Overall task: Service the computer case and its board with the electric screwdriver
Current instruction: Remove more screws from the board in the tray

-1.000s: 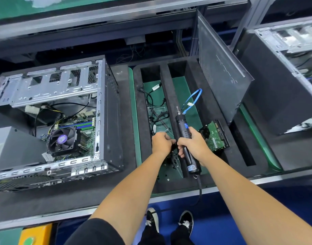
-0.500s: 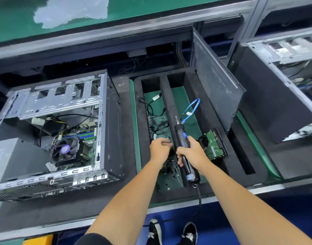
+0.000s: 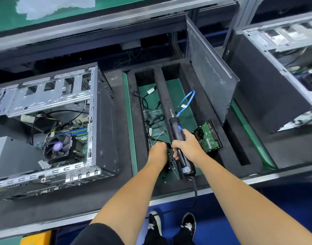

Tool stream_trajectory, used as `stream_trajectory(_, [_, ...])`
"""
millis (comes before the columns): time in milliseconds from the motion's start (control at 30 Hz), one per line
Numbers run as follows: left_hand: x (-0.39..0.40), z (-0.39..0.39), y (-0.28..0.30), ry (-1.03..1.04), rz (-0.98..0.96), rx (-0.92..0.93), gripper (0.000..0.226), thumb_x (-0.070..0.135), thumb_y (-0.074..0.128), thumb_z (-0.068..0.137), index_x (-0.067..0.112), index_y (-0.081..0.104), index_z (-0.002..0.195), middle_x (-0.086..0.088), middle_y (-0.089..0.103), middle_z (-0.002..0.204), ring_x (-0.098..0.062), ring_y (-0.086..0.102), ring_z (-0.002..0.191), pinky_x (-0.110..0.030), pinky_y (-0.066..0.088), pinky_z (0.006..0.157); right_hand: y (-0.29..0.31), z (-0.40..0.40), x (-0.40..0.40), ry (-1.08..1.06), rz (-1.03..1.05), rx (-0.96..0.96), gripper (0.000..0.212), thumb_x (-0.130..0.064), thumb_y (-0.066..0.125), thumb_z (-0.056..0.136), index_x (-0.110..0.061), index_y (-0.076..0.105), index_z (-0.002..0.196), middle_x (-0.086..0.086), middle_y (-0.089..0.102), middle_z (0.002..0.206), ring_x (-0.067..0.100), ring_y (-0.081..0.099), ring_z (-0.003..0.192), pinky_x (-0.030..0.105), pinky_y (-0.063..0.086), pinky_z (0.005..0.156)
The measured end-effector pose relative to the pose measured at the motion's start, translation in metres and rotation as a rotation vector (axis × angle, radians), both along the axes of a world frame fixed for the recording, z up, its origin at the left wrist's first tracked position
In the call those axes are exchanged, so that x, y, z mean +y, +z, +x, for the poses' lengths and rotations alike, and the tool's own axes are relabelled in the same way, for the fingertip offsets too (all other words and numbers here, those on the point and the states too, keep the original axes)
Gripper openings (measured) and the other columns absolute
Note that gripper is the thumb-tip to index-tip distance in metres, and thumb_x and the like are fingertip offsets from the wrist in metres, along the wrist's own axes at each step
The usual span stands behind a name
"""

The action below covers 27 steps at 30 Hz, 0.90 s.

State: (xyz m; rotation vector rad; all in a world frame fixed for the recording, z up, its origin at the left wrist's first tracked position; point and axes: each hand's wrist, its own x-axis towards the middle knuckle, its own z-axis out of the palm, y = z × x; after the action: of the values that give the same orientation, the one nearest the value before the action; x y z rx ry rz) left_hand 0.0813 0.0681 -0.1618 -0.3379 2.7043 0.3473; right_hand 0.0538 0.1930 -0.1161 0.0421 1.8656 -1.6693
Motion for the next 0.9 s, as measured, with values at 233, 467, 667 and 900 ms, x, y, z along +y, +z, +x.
stream_trajectory(233, [-0.0011,-0.0021,-0.0021,0.042,0.023,-0.006,0.023,-0.010,0.045,0.087,-0.002,0.060,0.102,-0.018,0.059,0.108,-0.034,0.062,0.098,-0.037,0.051,0.080,-0.0004,-0.0004,-0.0010,-0.006,0.000,-0.015,0.032,0.004,0.061,0.080,0.004,0.046,0.109,0.012,0.055,0.062,0.026,0.054,0.047,0.033,0.051,0.047])
stream_trajectory(467, [-0.0006,0.0004,-0.0056,0.028,0.027,-0.062,0.024,-0.007,0.047,0.086,0.001,0.060,0.104,-0.018,0.062,0.107,-0.035,0.062,0.099,-0.038,0.051,0.081,-0.0008,-0.0007,-0.0012,0.000,0.000,-0.023,0.034,0.003,0.061,0.080,0.003,0.046,0.110,0.013,0.056,0.064,0.026,0.055,0.050,0.034,0.052,0.049])
stream_trajectory(667, [-0.0002,-0.0013,-0.0060,0.043,0.061,-0.133,0.027,-0.006,0.047,0.087,0.001,0.059,0.110,-0.018,0.059,0.112,-0.035,0.060,0.103,-0.039,0.052,0.084,-0.0005,-0.0005,-0.0012,-0.003,0.002,-0.022,0.034,0.003,0.061,0.080,0.003,0.046,0.111,0.012,0.056,0.063,0.026,0.055,0.049,0.034,0.052,0.049])
stream_trajectory(900, [0.0005,0.0015,-0.0044,0.050,0.073,-0.072,0.024,-0.006,0.046,0.087,0.002,0.059,0.105,-0.017,0.061,0.106,-0.034,0.060,0.100,-0.038,0.050,0.080,0.0001,0.0002,-0.0019,-0.008,0.009,-0.019,0.034,0.002,0.061,0.080,0.002,0.047,0.111,0.012,0.057,0.065,0.026,0.055,0.050,0.034,0.052,0.049])
